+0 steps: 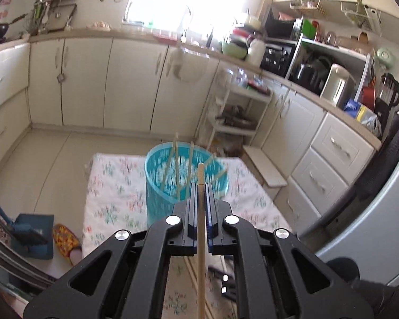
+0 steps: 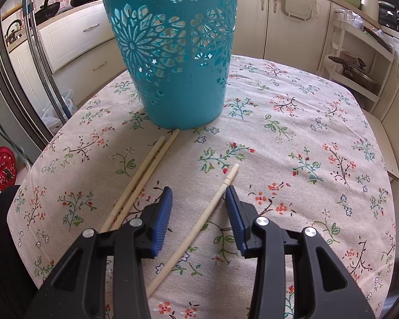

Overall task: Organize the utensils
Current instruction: 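Lift the skewer over the teal cup and open the left gripper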

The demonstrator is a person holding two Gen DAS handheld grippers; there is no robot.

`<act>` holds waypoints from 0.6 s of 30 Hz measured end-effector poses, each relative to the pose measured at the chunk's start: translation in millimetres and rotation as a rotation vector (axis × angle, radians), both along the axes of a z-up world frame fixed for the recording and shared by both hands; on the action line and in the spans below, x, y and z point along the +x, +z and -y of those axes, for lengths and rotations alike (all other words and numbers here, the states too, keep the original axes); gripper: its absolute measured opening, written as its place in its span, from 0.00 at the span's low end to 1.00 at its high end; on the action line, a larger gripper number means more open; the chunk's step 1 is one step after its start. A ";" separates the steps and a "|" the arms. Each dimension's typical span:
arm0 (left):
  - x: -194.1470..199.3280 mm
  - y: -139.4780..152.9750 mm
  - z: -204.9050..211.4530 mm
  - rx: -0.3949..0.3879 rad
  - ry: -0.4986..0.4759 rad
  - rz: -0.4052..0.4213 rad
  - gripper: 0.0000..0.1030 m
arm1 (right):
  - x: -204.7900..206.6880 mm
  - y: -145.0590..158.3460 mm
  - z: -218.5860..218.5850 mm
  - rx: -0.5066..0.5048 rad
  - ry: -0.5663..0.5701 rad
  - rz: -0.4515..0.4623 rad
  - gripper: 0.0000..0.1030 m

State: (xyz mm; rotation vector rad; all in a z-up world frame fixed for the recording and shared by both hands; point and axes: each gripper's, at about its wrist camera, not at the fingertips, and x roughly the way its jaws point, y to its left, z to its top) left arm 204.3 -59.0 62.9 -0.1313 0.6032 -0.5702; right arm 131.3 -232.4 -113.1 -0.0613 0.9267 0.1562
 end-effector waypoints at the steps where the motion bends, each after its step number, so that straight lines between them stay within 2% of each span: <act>1: 3.6 7.5 1.4 -0.007 0.013 0.020 0.05 | 0.1 -0.1 0.2 0.000 0.000 0.000 0.40; 5: 21.8 32.3 8.0 -0.023 0.083 0.097 0.05 | 0.2 -0.2 0.3 0.000 0.000 0.000 0.40; 8: 41.9 40.1 16.9 -0.045 0.123 0.127 0.05 | 0.2 -0.2 0.2 -0.001 0.001 0.000 0.41; 18: 99.5 32.9 40.2 -0.069 0.246 0.190 0.05 | 1.9 -0.8 -0.3 0.010 0.005 -0.002 0.44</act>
